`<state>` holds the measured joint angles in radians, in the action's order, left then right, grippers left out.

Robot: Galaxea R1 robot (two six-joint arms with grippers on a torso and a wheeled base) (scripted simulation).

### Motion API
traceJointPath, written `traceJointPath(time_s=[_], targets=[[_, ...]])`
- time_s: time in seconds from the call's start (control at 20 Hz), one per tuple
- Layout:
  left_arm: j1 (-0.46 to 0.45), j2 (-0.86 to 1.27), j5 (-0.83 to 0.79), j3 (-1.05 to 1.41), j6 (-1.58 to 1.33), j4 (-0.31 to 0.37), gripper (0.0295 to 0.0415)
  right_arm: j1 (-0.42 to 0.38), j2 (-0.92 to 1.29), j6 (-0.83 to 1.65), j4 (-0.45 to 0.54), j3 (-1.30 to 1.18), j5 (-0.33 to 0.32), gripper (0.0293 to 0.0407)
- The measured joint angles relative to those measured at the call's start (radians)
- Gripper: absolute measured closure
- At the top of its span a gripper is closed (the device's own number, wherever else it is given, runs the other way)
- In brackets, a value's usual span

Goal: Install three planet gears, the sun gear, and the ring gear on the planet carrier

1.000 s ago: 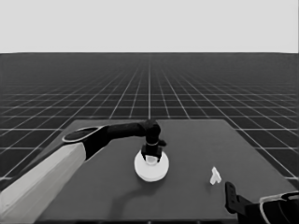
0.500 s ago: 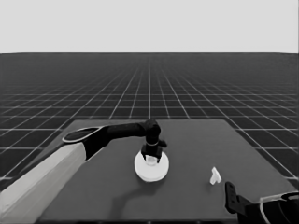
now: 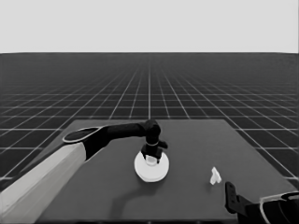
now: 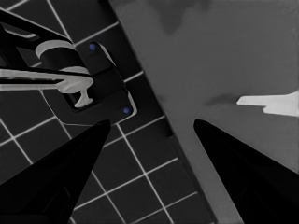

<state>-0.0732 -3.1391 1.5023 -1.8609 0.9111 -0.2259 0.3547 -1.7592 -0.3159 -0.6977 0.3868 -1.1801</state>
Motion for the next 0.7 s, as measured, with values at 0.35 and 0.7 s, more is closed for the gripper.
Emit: traceJointPath(time_s=[0.35, 0.7], targets=[[0.000, 0.001, 0.000, 0.000, -0.061, 0.000, 0.0362, 0.000, 0.000, 0.000, 0.000, 0.000, 0.000, 0.0315], [-0.001, 0.000, 0.000, 0.000, -0.122, 0.000, 0.0362, 0.000, 0.000, 0.000, 0.000, 0.000, 0.000, 0.0315]])
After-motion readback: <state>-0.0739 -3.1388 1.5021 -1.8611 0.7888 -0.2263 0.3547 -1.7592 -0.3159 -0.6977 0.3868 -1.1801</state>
